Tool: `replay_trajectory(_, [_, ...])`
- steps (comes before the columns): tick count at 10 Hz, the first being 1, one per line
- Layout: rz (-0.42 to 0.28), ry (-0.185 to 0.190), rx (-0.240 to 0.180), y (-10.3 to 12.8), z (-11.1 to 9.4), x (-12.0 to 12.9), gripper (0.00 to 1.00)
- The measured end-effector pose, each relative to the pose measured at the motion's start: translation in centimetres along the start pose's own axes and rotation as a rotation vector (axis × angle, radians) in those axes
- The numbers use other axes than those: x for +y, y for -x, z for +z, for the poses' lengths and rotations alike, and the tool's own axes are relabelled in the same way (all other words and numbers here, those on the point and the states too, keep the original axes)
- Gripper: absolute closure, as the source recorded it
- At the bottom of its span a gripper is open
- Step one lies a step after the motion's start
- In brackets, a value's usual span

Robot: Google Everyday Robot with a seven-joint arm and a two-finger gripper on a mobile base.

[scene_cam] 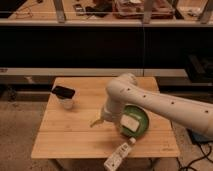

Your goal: Move the arm in a circular motion

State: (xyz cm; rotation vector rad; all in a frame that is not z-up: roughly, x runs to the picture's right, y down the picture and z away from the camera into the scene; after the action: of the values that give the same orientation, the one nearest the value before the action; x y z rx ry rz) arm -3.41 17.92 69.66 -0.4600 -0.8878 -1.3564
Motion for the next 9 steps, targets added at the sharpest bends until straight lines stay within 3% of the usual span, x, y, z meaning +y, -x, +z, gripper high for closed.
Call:
replay_trajectory(2, [-0.168,-0.053,-0.056,-3.2,3.8,-6.8,0.2])
replay_trajectory(3, [-0.237,-0.053,-0.064,-6.0,5.3,-8.7,0.2])
replay_trajectory(4, [-0.289,-0.016,-0.037,-10.6,5.5,-8.7,0.2])
replay_trajectory(5, [-0.307,0.029,-0.001,-14.2,4.4,-7.6,0.2])
replay_trajectory(7, [-0.29,0.167,0.111,-21.3,-1.5,-2.9,0.2])
replay_trajectory(8, [-0.232,0.292,0.199,-25.4,-7.4,2.3,0.2])
replay_trajectory(9, [-0.198,0.339,0.238,-26.8,-9.9,4.6,0.2])
